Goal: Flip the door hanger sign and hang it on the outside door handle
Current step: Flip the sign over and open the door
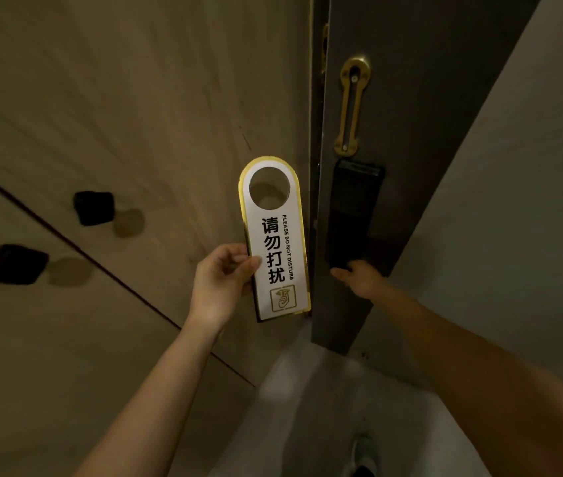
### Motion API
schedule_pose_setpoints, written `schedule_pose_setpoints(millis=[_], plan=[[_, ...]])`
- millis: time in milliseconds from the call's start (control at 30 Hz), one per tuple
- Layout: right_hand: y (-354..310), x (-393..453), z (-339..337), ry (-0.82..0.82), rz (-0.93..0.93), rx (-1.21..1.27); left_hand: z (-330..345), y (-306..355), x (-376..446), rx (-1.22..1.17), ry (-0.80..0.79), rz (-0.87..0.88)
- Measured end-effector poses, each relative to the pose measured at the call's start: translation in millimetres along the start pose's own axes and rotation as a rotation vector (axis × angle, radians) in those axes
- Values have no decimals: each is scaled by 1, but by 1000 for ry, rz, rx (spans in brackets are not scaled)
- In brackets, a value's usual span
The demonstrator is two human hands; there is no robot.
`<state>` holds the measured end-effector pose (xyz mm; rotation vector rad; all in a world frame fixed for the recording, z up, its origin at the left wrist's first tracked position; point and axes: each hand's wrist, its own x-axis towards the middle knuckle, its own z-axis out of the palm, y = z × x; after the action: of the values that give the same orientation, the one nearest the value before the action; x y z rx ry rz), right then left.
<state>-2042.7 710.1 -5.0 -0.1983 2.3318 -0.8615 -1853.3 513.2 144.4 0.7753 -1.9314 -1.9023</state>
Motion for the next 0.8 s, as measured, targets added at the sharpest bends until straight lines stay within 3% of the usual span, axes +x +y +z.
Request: schedule_pose_setpoints(millis=[267, 533, 800], plan=[[-40, -89, -2, 125, 17, 31, -44, 20, -37, 43, -164, 80], [-52, -151, 28, 17, 52, -270, -78, 38, -75, 6, -231, 128], [-44, -203, 58, 39, 91, -322, -113, 39, -110, -104, -254, 111]])
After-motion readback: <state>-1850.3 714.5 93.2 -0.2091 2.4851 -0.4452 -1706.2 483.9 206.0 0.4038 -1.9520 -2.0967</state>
